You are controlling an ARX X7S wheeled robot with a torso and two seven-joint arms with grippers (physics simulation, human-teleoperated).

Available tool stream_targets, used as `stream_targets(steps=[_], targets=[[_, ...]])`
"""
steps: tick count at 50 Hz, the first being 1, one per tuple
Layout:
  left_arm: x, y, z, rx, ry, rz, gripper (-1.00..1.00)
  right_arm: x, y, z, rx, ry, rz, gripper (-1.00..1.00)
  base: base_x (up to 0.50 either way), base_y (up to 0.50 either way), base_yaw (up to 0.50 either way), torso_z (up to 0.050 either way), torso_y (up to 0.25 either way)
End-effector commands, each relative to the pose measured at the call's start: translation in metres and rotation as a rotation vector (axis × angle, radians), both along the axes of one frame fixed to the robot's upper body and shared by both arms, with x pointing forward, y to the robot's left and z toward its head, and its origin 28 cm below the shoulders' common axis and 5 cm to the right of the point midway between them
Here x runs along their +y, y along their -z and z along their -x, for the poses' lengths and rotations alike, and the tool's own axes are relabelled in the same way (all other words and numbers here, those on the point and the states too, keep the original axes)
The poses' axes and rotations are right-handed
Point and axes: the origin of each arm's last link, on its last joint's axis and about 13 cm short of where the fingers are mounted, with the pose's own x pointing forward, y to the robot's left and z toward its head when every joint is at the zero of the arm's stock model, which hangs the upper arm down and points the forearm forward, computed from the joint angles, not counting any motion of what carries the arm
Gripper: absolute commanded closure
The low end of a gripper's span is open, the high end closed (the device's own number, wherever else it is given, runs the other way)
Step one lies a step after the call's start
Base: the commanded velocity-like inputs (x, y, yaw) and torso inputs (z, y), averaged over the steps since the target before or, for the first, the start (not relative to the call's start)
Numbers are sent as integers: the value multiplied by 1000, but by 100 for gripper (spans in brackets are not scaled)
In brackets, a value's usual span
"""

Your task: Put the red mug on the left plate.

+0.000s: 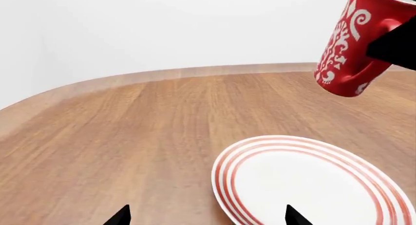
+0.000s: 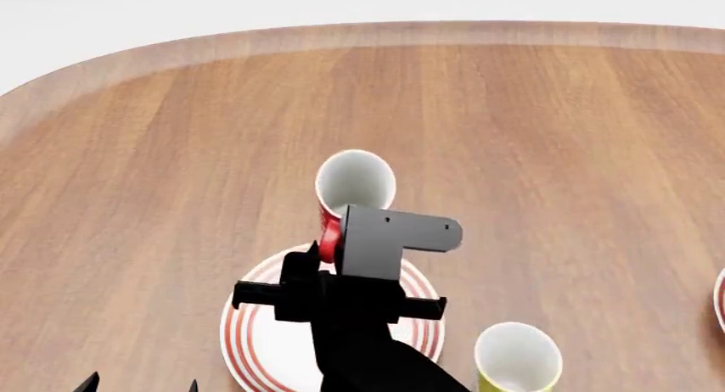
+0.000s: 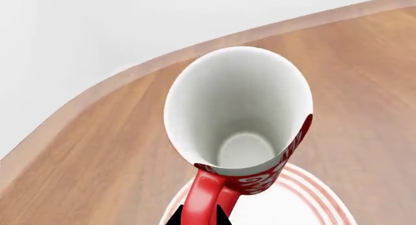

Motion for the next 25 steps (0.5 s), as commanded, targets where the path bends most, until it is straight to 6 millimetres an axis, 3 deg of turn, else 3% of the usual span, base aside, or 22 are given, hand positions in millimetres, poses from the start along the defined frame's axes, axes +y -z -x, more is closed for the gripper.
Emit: stream_targets(steps=[1,25], targets=[[0,-1,0,0,1,1,-100,9,17,-9,20,-41,55,100,0,0,0,0,0],[0,0,0,-4,3,-7,-100,14,45,-23,106,-23,90,100,0,0,0,0,0]])
